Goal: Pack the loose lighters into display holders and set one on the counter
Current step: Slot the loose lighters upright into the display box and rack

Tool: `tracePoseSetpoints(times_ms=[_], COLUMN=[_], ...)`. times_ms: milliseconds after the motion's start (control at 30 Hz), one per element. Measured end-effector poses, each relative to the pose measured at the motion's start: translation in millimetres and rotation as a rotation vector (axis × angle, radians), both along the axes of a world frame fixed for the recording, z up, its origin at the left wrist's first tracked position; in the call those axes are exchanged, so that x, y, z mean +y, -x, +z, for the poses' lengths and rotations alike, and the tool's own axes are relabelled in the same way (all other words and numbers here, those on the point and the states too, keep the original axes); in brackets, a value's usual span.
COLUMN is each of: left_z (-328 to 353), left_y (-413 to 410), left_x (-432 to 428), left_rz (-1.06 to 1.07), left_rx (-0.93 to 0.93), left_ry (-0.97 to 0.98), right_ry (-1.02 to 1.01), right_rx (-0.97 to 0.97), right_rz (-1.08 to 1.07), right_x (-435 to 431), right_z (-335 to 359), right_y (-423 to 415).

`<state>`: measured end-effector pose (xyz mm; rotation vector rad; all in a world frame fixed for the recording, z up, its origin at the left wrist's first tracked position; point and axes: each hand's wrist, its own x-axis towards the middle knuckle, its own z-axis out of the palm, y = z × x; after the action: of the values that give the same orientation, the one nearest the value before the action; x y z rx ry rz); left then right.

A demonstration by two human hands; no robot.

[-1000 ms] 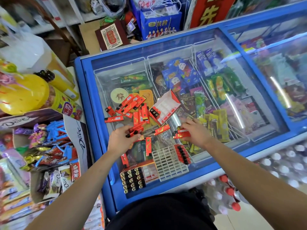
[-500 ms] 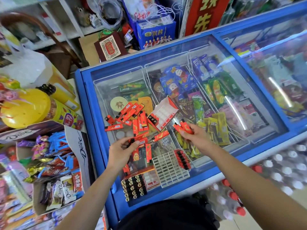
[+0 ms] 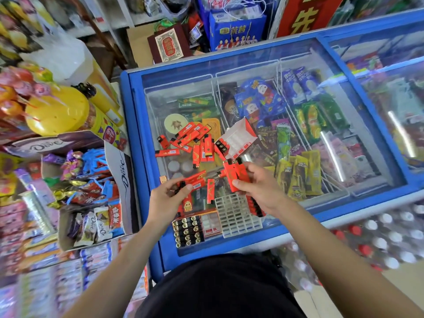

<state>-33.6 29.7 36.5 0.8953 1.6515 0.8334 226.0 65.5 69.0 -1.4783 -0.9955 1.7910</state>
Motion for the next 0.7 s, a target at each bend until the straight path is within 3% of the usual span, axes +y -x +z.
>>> tracePoseSetpoints(times_ms=[233, 400, 700], left_z=[7, 0, -11], left_y=[8, 12, 10], left_x=[-28, -50, -74], left_rz=[0.084, 0.085, 0.107], left_rx=[-0.021, -0.016, 0.016], left_ry=[-0.041, -0.035, -0.022], right_ry=[0.034, -0.023, -0.108], right_rx=[-0.090, -0.285, -0.393], right_rz=[0.079, 0.163, 0.116], right_x=[-58, -80, -88], right_z=[-13, -22, -24], right_y=[27, 38, 65])
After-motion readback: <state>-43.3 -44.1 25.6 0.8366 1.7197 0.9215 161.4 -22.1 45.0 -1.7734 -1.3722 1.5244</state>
